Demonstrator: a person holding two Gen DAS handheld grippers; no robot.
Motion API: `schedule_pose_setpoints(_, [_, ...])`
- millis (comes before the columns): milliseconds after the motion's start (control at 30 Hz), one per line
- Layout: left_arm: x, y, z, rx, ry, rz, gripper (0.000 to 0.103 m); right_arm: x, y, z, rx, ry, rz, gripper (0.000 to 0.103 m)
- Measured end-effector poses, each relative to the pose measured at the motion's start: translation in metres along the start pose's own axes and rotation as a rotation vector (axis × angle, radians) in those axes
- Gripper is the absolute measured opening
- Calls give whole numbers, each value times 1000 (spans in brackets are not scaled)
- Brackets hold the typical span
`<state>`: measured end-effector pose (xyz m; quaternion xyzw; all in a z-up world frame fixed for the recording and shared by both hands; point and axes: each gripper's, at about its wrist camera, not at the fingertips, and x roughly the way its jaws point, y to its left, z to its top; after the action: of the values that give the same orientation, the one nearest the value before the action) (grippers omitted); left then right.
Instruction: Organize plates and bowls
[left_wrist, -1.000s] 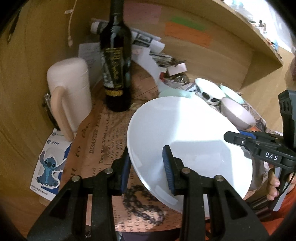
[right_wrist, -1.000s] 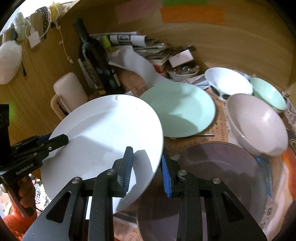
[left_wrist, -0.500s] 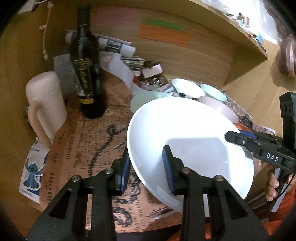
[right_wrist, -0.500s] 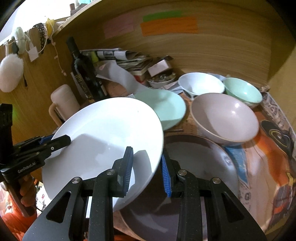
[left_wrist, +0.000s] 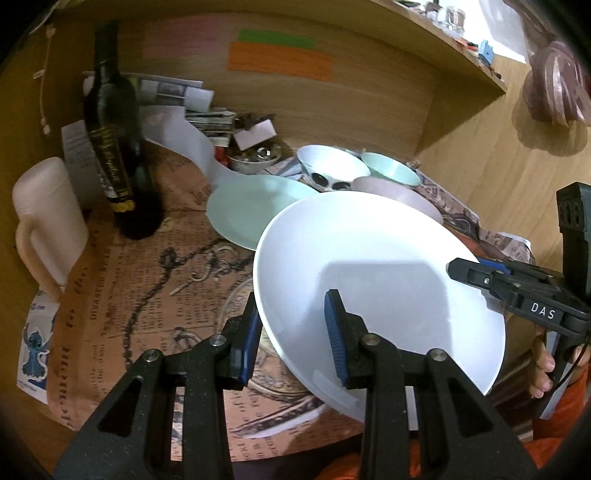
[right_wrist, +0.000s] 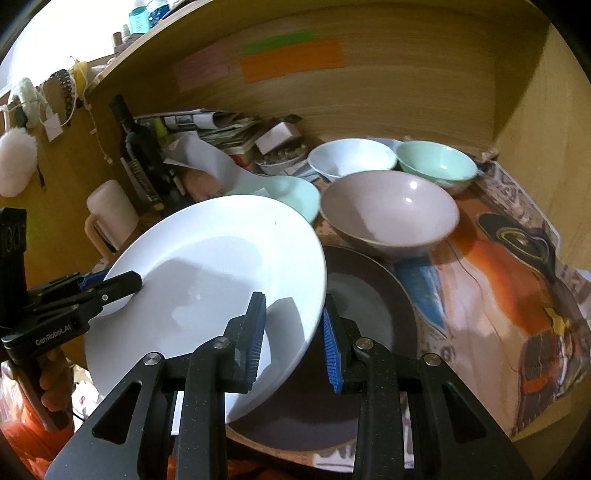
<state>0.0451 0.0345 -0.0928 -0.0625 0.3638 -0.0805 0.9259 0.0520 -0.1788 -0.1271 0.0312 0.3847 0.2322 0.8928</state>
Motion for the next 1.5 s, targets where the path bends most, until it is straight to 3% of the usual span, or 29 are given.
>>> schedule_pose_setpoints(767, [51, -44, -8, 70, 125, -47, 34, 4, -55, -30, 123, 69, -52, 27])
schedule_pose_setpoints(1500, [83, -37, -9, 59, 200, -43, 34, 20, -62, -26, 142, 107, -40, 27])
